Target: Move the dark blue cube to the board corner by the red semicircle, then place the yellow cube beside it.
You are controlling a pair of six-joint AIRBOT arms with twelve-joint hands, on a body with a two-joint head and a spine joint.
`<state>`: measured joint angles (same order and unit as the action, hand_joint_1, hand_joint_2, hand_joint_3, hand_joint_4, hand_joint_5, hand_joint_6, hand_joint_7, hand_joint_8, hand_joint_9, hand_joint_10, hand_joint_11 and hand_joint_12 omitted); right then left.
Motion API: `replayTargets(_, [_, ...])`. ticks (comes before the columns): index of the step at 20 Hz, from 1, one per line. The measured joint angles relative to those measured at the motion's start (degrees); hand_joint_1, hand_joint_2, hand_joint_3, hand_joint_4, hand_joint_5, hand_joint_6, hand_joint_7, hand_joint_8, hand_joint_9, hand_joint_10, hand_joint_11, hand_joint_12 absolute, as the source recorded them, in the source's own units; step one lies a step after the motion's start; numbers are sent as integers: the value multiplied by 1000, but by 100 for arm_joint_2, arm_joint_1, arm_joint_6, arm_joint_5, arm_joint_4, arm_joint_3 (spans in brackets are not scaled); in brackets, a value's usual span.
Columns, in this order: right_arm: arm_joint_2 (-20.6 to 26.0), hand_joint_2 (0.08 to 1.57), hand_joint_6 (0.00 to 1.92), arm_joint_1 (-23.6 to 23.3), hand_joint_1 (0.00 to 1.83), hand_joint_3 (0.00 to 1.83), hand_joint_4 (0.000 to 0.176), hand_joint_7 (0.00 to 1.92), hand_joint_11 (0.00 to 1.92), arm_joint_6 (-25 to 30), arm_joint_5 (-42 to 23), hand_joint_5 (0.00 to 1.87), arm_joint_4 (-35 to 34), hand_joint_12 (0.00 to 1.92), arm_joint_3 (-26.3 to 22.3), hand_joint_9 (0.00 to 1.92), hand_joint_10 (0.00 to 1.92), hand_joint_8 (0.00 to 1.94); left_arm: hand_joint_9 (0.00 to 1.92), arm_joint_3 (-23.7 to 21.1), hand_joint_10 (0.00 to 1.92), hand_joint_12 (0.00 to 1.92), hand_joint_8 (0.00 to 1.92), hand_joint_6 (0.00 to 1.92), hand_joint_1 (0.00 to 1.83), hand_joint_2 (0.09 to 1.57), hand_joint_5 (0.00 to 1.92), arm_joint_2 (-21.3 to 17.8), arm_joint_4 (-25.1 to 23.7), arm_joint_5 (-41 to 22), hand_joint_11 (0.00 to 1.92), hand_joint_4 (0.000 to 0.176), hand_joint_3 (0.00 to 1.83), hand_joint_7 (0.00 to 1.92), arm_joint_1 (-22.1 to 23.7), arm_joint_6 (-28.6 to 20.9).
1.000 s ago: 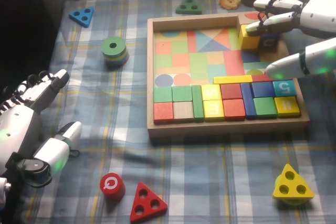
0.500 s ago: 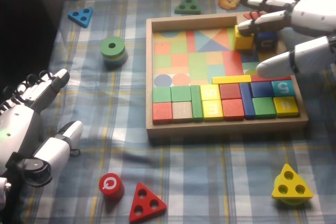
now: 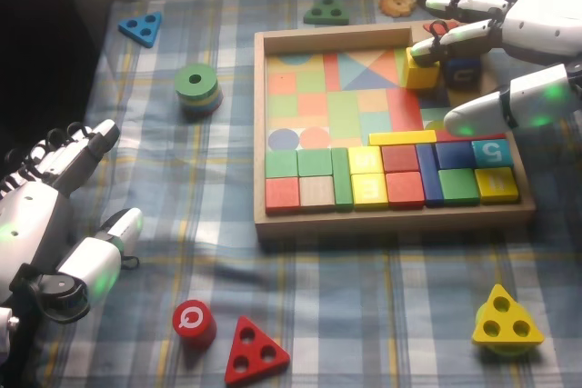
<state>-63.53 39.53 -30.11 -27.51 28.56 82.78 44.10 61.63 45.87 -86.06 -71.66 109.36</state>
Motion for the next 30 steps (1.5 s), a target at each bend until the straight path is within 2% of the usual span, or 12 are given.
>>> replayTargets(5, [166, 885, 7, 0, 0, 0, 176, 0, 0, -105, 105, 345, 7, 0, -103, 0, 0, 0, 156, 0, 3, 0, 0, 1, 727, 1397, 241, 0, 2, 15, 0, 22, 0, 164, 0, 0])
replayTargets(6, [192, 900, 7, 0, 0, 0, 176, 0, 0, -107, 127, 345, 2, 0, -103, 0, 0, 0, 157, 0, 3, 0, 1, 0, 729, 1395, 234, 0, 4, 26, 0, 35, 0, 165, -2, 0])
replayTargets(16, [197, 915, 0, -111, 0, 0, 171, 0, 0, -474, 105, 316, -343, 0, -103, 0, 0, 0, 164, 0, 4, 0, 1, 0, 685, 1399, 236, 0, 0, 37, 0, 30, 1, 163, -2, 0])
replayTargets(17, [197, 932, 2, -120, 0, 8, 128, 0, 0, -476, 101, 318, -341, 0, -103, 0, 0, 0, 169, 0, 6, 0, 2, 2, 700, 1396, 243, 0, 7, 39, 0, 29, 0, 168, -2, 0])
replayTargets(18, [199, 927, 3, -149, 0, 5, 115, 0, 0, -496, 90, 321, -358, 0, -103, 0, 0, 0, 169, 0, 6, 0, 5, 5, 703, 1394, 249, 0, -2, 35, 0, 27, 0, 175, -2, 0])
replayTargets(19, [208, 921, 12, -153, 0, 2, 83, 0, 0, -546, 68, 342, -437, 0, -103, 0, 0, 0, 167, 0, 5, 0, 4, 4, 714, 1395, 251, 0, 2, 39, 0, 22, 0, 178, -2, 0])
replayTargets(21, [258, 932, 0, -155, 0, 7, 107, 0, 0, -658, 31, 308, -649, 0, -131, 0, 0, 0, 171, 0, 6, 0, 5, 5, 726, 1386, 257, 0, 7, 37, 0, 23, 0, 185, -2, 0])
replayTargets(22, [291, 974, 15, -155, 0, 26, 67, 0, 0, -702, 4, 345, -728, 0, -149, 0, 0, 0, 167, 0, 3, 0, 3, 5, 741, 1384, 261, 0, 7, 37, 0, 22, 0, 186, -2, 0])
replayTargets(23, [396, 1000, 2, -155, 0, 36, 54, 0, 0, -750, -57, 308, -868, 0, -238, 0, 0, 0, 160, -7, 0, 0, 1, 3, 702, 1391, 248, 0, 2, 33, 0, 35, 0, 177, -2, 0])
replayTargets(26, [664, 1091, 0, -155, 0, 36, 44, 0, 0, -815, -367, 204, -1152, 0, -557, 0, 0, 0, 164, -20, 2, 0, 4, 7, 729, 1386, 263, 0, -2, 28, 0, 26, 0, 184, -7, 0])
replayTargets(28, [841, 1106, 0, -87, 0, 31, 22, 0, 0, -826, -649, 152, -1331, 0, -807, 0, 0, 0, 168, -24, 3, 0, 2, 5, 721, 1390, 262, 0, 15, 4, 0, 25, 0, 184, -7, 0])
replayTargets(30, [977, 1106, 7, 369, 0, 27, 9, 37, 0, -1300, -1143, 151, -2105, 0, -1130, 0, 0, 14, 181, -55, 8, 0, 2, 5, 703, 1400, 265, -26, -13, -55, 0, 25, 4, 185, -17, 0])
